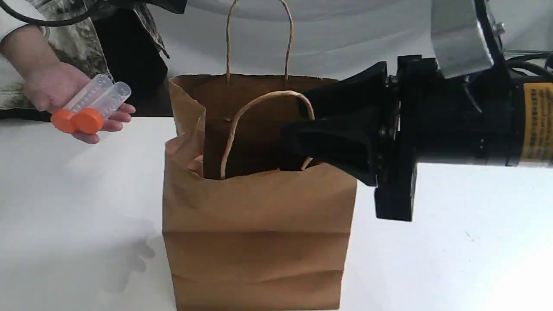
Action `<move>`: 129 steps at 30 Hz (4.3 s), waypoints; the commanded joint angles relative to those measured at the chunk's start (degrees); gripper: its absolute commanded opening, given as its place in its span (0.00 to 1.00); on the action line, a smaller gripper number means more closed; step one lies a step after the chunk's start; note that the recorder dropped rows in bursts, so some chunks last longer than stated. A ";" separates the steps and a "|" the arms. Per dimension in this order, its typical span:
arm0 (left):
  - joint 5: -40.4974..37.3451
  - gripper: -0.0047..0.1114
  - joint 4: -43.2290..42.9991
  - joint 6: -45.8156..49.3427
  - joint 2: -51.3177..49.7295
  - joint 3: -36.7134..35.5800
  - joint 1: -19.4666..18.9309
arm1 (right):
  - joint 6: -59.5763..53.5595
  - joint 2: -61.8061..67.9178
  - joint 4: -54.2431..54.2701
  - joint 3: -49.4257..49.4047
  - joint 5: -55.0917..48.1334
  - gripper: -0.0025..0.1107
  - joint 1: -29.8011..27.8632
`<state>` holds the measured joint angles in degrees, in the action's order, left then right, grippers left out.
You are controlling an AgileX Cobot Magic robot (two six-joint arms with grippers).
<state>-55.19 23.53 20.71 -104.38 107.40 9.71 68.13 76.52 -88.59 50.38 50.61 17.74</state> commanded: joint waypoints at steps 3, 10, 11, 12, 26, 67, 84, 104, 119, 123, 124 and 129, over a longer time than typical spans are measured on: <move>-3.07 0.62 -0.15 -5.49 -2.22 0.20 -0.12 | 1.09 -0.11 -8.27 0.37 1.79 0.02 0.35; -5.62 0.46 -2.32 -5.14 -2.43 3.10 -0.12 | 2.61 -0.11 -9.75 0.37 3.38 0.02 0.35; -5.62 0.47 -2.42 -4.24 -2.43 3.87 -0.12 | 2.61 -0.11 -9.75 0.37 3.75 0.02 0.35; -6.20 0.50 -1.69 -2.58 -2.54 4.57 -0.12 | 2.61 -0.11 -9.51 0.37 4.03 0.02 0.35; -14.77 0.62 2.56 -5.69 -1.58 5.70 -0.01 | 2.61 -0.11 -8.04 0.37 4.40 0.02 0.35; -14.77 0.67 5.33 30.57 -7.08 5.59 5.68 | 2.61 -0.11 -8.39 0.37 8.50 0.02 0.35; -14.77 0.54 2.35 21.83 -10.38 5.47 5.14 | 2.61 -0.11 -8.52 0.37 8.52 0.02 0.35; -14.77 0.04 -6.34 -17.96 -10.82 5.13 3.39 | 15.89 -0.11 -11.36 10.85 2.70 0.02 2.27; -14.77 0.04 2.69 -22.12 -14.32 3.84 -5.74 | 25.04 15.19 -11.36 28.36 5.45 0.02 3.43; -14.77 0.04 5.55 -22.23 -16.94 3.84 -5.74 | 25.27 16.21 -11.36 30.85 4.27 0.02 4.58; -14.77 0.04 6.65 -22.23 -17.43 3.84 -5.74 | 25.27 16.33 -11.36 31.36 3.97 0.02 4.59; -14.77 0.04 7.31 -22.23 -18.55 3.84 -5.74 | 25.27 16.55 -11.36 31.71 3.69 0.02 4.72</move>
<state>-70.45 30.31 -0.78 -123.22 111.41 4.08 93.21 93.08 -100.25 81.75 54.58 22.32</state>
